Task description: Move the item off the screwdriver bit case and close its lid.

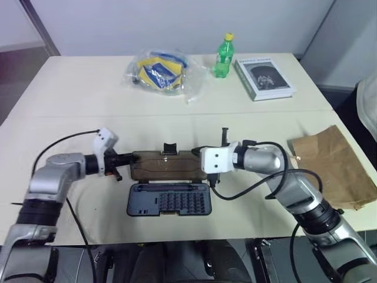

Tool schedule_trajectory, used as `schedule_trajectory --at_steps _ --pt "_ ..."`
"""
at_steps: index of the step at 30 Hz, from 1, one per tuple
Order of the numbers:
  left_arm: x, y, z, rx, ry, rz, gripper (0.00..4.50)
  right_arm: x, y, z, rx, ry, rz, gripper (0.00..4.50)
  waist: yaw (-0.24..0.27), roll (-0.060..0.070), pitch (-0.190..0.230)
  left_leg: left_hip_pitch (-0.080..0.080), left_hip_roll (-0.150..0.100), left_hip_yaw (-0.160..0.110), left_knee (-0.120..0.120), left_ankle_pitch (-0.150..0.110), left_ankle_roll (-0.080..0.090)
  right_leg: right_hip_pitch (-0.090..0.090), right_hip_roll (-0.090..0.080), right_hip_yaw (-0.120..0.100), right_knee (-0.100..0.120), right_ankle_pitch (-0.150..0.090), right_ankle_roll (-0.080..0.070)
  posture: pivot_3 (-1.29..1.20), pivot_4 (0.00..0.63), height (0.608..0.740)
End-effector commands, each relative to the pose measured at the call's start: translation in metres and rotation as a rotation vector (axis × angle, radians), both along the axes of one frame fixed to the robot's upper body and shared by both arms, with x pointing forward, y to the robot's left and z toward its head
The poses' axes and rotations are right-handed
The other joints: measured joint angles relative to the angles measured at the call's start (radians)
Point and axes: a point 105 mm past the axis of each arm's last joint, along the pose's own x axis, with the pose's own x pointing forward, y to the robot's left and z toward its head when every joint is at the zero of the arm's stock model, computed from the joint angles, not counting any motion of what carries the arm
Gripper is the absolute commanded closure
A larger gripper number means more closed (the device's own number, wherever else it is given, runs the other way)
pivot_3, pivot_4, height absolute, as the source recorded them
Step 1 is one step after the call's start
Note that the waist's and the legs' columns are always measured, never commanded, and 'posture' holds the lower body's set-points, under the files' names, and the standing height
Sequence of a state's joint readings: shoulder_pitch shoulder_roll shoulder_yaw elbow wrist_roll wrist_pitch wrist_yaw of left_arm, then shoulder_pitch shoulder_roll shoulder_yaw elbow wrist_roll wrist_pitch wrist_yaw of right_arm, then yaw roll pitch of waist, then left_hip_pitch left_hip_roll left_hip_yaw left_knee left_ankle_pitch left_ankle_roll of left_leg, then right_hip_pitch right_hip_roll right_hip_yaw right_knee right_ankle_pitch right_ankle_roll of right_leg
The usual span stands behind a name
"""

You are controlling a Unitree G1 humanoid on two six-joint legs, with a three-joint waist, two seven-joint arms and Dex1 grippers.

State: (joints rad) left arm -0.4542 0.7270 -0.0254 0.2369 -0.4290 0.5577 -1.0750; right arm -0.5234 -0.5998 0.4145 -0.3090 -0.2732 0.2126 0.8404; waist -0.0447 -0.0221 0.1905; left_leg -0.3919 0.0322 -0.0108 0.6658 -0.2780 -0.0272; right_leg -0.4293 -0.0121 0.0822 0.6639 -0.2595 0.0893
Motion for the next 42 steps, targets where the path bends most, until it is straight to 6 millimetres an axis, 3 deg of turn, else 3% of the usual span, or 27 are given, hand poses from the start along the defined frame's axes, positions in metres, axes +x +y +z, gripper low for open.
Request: schedule_trajectory --at_steps 1,2,5,7,10,13,15,17,20,22,24,27,29,32,38,42 --pt "0.003 -0.004 0.012 -0.002 -0.045 -0.038 4.50 -0.003 -0.001 0.019 0.033 -0.060 -0.008 3.91 -0.001 0.000 0.000 0.000 0.000 0.000 0.000 0.000 0.000 0.000 0.000 0.000 0.000 0.000 0.000 0.00 0.150 0.737" --pt "0.003 -0.004 0.012 -0.005 -0.043 -0.040 4.50 -0.003 -0.001 0.019 0.036 -0.054 -0.011 3.64 -0.001 0.000 0.000 0.000 0.000 0.000 0.000 0.000 0.000 0.000 0.000 0.000 0.000 0.000 0.000 0.00 0.150 0.737" --pt "0.002 -0.005 0.014 -0.013 -0.036 -0.060 4.50 -0.007 -0.003 0.020 0.041 -0.022 -0.020 2.11 0.001 0.000 0.000 0.000 0.000 0.000 0.000 0.000 0.000 0.000 0.000 0.000 0.000 0.000 0.000 0.00 0.150 0.737" --pt "-0.001 -0.007 0.016 -0.014 -0.032 -0.084 4.50 -0.012 -0.008 0.032 0.112 0.048 -0.040 1.13 0.001 0.000 0.000 0.000 0.000 0.000 0.000 0.000 0.000 0.000 0.000 0.000 0.000 0.000 0.000 0.00 0.150 0.737" --pt "-0.008 -0.012 0.023 -0.020 -0.031 -0.143 4.50 -0.028 -0.016 0.056 0.222 0.161 -0.025 1.13 0.004 0.000 0.000 -0.001 0.000 -0.001 0.000 0.000 0.000 0.000 0.000 0.000 0.000 0.000 0.000 0.00 0.150 0.737" --pt "-0.033 -0.020 0.033 -0.039 0.019 -0.289 4.50 -0.056 -0.029 0.089 0.430 0.465 0.033 1.13 0.003 0.000 0.001 -0.001 0.000 -0.002 0.000 0.000 0.000 0.001 0.000 -0.001 0.000 0.000 0.000 0.00 0.150 0.737" --pt "-0.051 -0.022 0.043 -0.034 0.043 -0.383 4.50 -0.068 -0.039 0.097 0.502 0.607 0.049 1.13 0.000 -0.001 0.001 0.000 0.001 -0.003 0.000 0.000 0.000 0.001 -0.001 -0.001 0.000 0.000 0.000 0.00 0.150 0.737" --pt "-0.067 -0.021 0.045 0.007 0.067 -0.454 4.50 -0.071 -0.044 0.094 0.532 0.689 0.021 1.13 0.000 -0.001 0.001 0.001 0.001 -0.003 -0.001 0.000 0.000 0.002 -0.001 -0.002 0.000 0.000 0.000 0.00 0.150 0.737" --pt "-0.086 -0.013 0.030 0.149 0.083 -0.541 4.50 -0.076 -0.044 0.076 0.531 0.752 -0.022 1.13 0.000 0.000 0.001 0.001 0.001 -0.003 -0.002 0.000 0.000 0.002 0.000 -0.002 0.000 -0.003 -0.005 0.00 0.150 0.737" --pt "-0.082 -0.007 0.024 0.213 0.056 -0.533 4.50 -0.081 -0.040 0.059 0.504 0.772 -0.046 1.13 0.001 0.001 0.002 0.001 0.001 -0.002 -0.003 0.000 0.000 0.001 0.000 -0.002 -0.001 -0.004 -0.006 0.00 0.150 0.737" --pt "-0.064 -0.005 0.028 0.210 -0.012 -0.473 4.50 -0.087 -0.033 0.041 0.451 0.777 -0.056 1.13 0.005 0.000 0.002 0.000 0.001 -0.002 -0.002 0.000 0.000 0.001 0.000 -0.002 -0.001 -0.004 -0.006 0.00 0.150 0.737" --pt "-0.026 -0.010 0.052 0.124 -0.107 -0.357 4.50 -0.095 -0.016 0.018 0.418 0.806 -0.043 1.97 0.014 -0.002 0.003 0.000 0.000 -0.003 0.000 0.000 0.000 0.001 0.000 -0.002 -0.001 -0.004 -0.006 0.00 0.150 0.737" --pt "-0.013 -0.014 0.057 0.110 -0.122 -0.343 4.50 -0.097 -0.004 0.007 0.410 0.825 -0.027 2.96 0.008 -0.003 0.003 -0.001 0.000 -0.003 0.001 0.000 0.000 0.001 0.000 -0.002 -0.001 -0.004 -0.005 0.00 0.150 0.737" --pt "-0.007 -0.023 0.049 0.154 -0.124 -0.402 4.50 -0.102 0.012 -0.012 0.378 0.852 0.004 4.47 -0.004 -0.003 0.003 -0.001 0.000 -0.001 0.001 0.000 0.000 0.001 0.000 -0.001 -0.001 -0.003 -0.001 0.00 0.150 0.737" --pt "-0.014 -0.054 0.002 0.229 -0.029 -0.617 4.50 -0.116 0.049 -0.052 0.288 0.918 0.059 4.47 0.000 -0.003 0.002 -0.002 0.000 -0.003 -0.001 0.000 0.001 -0.001 0.001 -0.002 0.000 -0.004 -0.002 0.00 0.150 0.737" --pt "-0.017 -0.072 -0.012 0.231 -0.011 -0.692 4.50 -0.121 0.055 -0.068 0.234 0.952 0.038 4.47 0.003 -0.003 0.002 -0.003 0.000 -0.003 0.000 0.000 0.001 -0.001 0.001 -0.002 0.000 -0.003 -0.001 0.00 0.150 0.737"
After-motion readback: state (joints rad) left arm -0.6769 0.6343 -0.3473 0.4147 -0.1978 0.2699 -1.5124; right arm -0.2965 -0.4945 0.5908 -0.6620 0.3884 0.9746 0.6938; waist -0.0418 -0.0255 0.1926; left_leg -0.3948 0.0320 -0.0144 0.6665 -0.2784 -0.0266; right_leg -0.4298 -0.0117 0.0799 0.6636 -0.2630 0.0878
